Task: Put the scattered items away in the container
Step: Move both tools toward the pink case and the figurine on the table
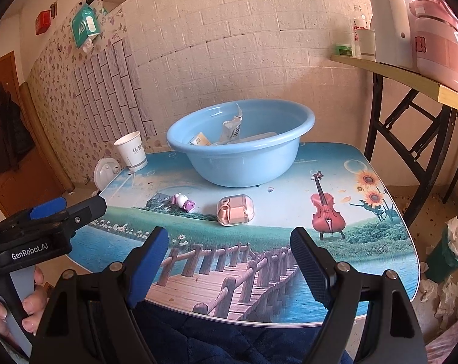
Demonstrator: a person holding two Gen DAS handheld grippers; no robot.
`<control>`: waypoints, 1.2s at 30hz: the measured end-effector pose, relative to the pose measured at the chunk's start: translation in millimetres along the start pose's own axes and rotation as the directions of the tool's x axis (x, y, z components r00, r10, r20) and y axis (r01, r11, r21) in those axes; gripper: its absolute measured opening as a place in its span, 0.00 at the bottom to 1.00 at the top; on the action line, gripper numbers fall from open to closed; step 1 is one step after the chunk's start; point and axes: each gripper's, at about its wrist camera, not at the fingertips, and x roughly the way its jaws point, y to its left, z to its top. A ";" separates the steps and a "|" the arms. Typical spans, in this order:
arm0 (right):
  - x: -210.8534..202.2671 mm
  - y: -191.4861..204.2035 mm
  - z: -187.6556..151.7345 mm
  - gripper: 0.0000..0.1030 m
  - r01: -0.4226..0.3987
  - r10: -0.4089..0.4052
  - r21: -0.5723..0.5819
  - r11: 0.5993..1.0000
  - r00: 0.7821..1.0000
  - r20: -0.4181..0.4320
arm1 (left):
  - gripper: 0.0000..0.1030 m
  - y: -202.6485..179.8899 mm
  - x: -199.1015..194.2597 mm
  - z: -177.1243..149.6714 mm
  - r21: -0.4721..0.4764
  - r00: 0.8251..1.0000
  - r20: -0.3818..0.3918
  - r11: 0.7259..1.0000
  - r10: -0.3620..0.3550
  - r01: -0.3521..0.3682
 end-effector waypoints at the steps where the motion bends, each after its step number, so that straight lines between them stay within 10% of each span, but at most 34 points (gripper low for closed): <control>1: 1.3 0.2 -0.6 0.82 -0.003 0.003 -0.002 1.000 1.000 -0.006 | 1.00 0.1 0.3 -0.1 0.000 1.000 -0.001 1.000 0.001 -0.001; 36: 14.8 -9.9 -7.5 0.82 -0.006 0.008 0.041 0.999 0.999 -0.045 | 1.00 1.3 20.3 -8.5 -0.005 0.998 -0.055 1.000 0.007 -0.007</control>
